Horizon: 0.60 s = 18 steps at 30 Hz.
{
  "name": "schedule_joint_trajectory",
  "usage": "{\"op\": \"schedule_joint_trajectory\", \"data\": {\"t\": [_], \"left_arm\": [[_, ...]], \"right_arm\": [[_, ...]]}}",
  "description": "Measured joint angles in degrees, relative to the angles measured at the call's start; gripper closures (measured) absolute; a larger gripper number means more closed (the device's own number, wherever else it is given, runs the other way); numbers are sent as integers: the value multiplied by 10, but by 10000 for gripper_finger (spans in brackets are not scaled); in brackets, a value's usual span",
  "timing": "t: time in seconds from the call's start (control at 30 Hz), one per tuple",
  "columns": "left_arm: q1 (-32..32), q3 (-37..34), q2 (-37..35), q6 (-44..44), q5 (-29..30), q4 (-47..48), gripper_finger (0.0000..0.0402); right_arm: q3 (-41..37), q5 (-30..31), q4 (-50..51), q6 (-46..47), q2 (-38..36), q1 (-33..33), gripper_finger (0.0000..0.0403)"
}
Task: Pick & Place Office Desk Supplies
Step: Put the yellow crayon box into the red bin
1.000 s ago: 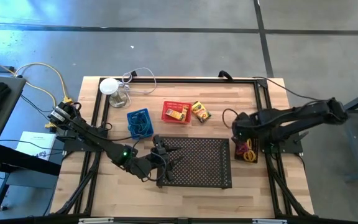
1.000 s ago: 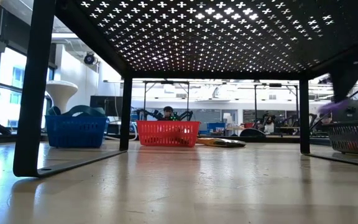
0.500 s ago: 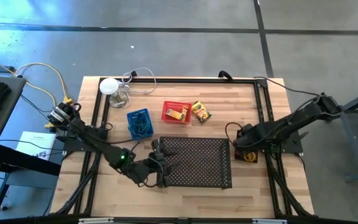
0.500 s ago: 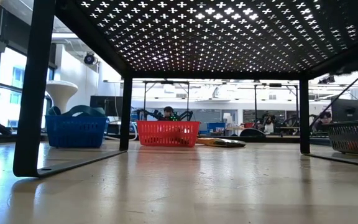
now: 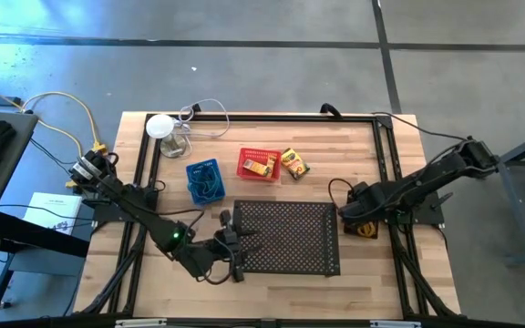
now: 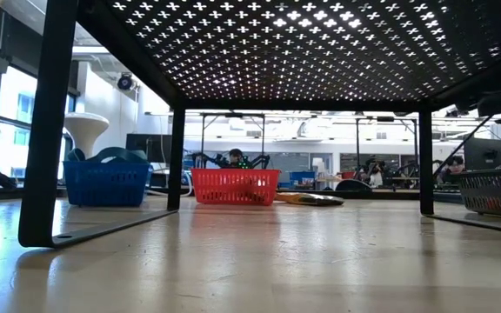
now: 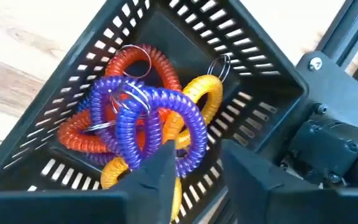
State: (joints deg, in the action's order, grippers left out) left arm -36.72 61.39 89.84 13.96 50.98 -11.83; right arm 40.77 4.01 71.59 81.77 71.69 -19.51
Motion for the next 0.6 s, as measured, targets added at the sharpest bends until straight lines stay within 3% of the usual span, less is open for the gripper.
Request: {"op": "schedule_joint_trajectory", "data": {"t": [0.13, 0.23, 0.43, 0.6], "left_arm": [[0, 0, 0, 0, 0, 4, 230], [1, 0, 0, 0, 1, 3, 230], [12, 0, 0, 0, 1, 7, 230], [22, 0, 0, 0, 0, 17, 230]], "right_arm": [[7, -13, 11, -12, 0, 2, 249], [32, 13, 55, -14, -8, 2, 235], [106, 122, 110, -21, -34, 2, 229], [149, 251, 97, -138, -53, 2, 229]]}}
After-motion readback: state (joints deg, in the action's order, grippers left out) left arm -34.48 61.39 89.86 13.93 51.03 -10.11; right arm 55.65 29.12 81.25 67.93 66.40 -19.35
